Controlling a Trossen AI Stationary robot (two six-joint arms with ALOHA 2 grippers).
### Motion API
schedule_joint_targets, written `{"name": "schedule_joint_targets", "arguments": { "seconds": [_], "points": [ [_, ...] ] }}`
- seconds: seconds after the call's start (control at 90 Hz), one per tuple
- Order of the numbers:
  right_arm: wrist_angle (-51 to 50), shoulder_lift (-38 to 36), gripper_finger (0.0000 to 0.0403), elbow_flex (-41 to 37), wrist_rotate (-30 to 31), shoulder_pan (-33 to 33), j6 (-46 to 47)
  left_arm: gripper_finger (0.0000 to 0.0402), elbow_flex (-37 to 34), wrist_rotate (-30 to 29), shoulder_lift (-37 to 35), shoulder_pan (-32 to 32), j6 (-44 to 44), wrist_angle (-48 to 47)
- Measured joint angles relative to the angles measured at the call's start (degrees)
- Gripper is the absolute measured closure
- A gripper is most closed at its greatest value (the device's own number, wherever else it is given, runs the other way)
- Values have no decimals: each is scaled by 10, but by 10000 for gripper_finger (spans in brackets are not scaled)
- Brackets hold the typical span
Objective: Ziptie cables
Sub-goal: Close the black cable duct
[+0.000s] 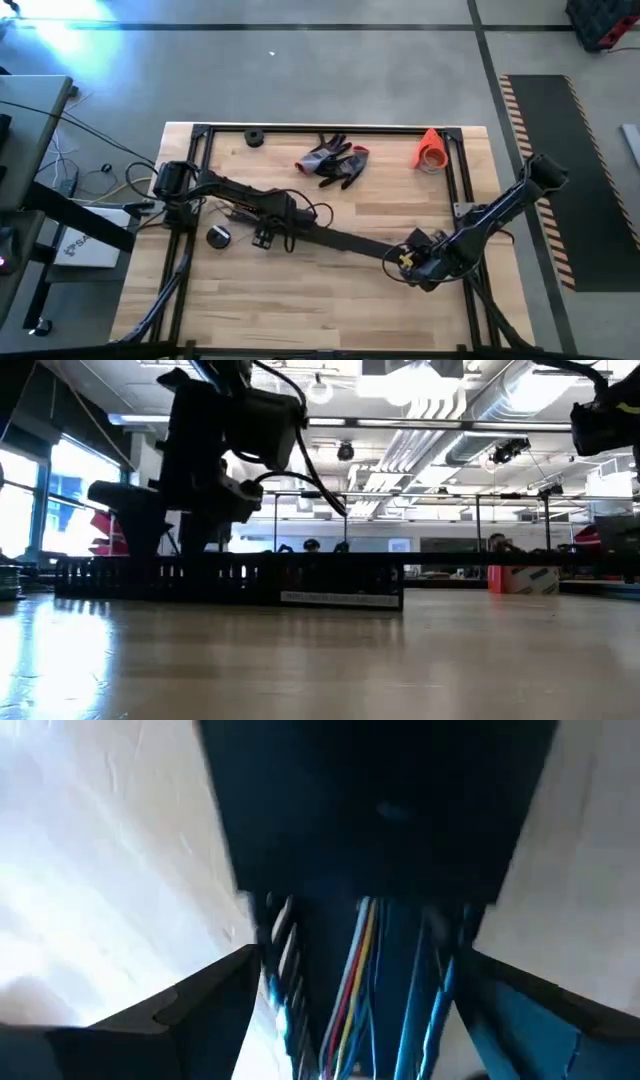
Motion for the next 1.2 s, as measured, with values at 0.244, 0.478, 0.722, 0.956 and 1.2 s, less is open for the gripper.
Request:
{"name": "schedule_joint_targets", "arguments": {
  "seconds": [0.244, 0.478, 0.722, 0.956, 1.2],
  "points": [
    [-37, 0, 403, -1, -55, 0, 70, 138, 0, -1, 0, -17, -2, 58],
    [17, 0, 403, -1, -11, -6, 62, 164, 0, -8, 0, -37, -3, 100],
    [68, 1, 403, 1, 79, -62, -3, 166, 35, -23, 1, -51, 3, 186],
    [51, -3, 403, 26, 58, -67, -56, 166, 62, -15, -1, -50, -4, 190],
    [-117, -3, 403, 55, -100, -3, 95, 166, 53, -7, 0, -50, -4, 163]
  ]
}}
